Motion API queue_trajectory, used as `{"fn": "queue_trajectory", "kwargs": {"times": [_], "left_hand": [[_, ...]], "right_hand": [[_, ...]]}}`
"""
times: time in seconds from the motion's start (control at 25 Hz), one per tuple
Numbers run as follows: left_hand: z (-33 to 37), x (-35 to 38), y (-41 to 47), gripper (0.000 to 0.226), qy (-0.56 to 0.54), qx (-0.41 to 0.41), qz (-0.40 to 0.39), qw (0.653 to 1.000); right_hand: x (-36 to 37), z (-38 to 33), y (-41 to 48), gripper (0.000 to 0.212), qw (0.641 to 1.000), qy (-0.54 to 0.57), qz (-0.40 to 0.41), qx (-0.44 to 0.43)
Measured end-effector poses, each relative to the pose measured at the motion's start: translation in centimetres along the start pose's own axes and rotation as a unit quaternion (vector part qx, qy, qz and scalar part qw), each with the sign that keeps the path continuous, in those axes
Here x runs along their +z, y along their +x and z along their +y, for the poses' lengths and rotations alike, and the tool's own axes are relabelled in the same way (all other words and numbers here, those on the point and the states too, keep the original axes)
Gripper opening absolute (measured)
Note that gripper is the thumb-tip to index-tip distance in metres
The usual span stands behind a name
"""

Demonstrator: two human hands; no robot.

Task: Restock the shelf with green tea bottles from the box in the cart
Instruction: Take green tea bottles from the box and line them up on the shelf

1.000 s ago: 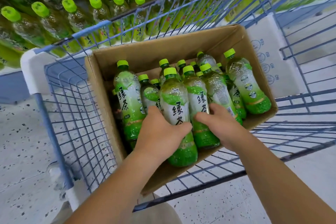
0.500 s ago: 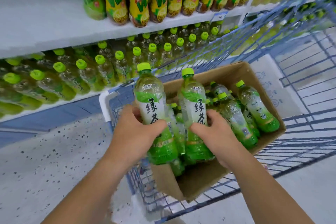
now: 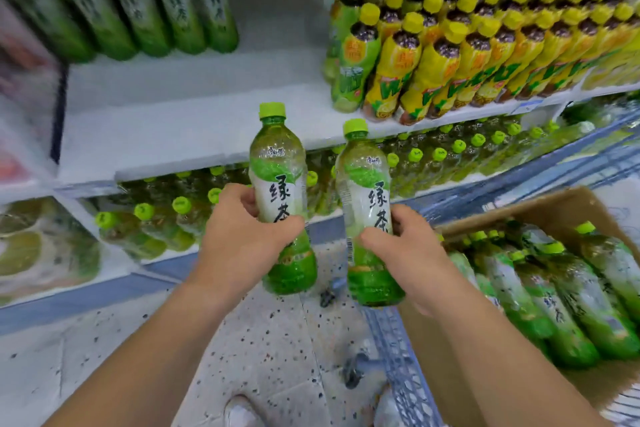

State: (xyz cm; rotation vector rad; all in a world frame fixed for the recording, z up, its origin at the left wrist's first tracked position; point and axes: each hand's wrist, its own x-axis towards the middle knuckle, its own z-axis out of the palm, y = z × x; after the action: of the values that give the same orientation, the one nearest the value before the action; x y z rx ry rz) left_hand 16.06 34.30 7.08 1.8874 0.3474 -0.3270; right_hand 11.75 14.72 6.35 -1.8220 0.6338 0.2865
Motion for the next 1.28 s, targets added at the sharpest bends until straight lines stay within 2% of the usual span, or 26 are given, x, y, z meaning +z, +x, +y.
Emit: {"fn": "queue_trajectory", "kwargs": {"times": [0.16, 0.36, 0.44, 0.64, 0.88, 1.28], "left_hand": [[0.0, -5.0, 4.0, 0.036, 0.0, 0.023, 0.018, 1.0], [-0.1, -6.8, 8.9, 0.023, -0.014, 0.041, 0.043, 0.998], [0.3, -6.5, 11.3, 0.025, -0.01, 0.05, 0.068, 0.996], [2.2, -5.7, 17.3, 0.034, 0.022, 0.104, 0.112, 0.988], [2.5, -3.1, 22.6, 0.04, 0.04, 0.171, 0.134, 0.975], [0.4, -1.0, 27.9, 0.047, -0.005, 0.264, 0.146, 0.953]], "right_hand": [[5.1, -3.3, 2.8, 0.043, 0.999, 0.004, 0.0, -0.051], [7.9, -5.6, 8.2, 0.024, 0.994, 0.021, -0.001, -0.109], [8.4, -6.4, 10.9, 0.016, 0.991, 0.034, -0.007, -0.132], [8.6, -8.9, 17.2, 0.026, 0.979, 0.026, -0.016, -0.199], [10.2, -10.1, 23.7, 0.032, 0.96, -0.032, 0.033, -0.277], [10.6, -8.8, 29.8, 0.036, 0.95, -0.03, 0.063, -0.303]]}}
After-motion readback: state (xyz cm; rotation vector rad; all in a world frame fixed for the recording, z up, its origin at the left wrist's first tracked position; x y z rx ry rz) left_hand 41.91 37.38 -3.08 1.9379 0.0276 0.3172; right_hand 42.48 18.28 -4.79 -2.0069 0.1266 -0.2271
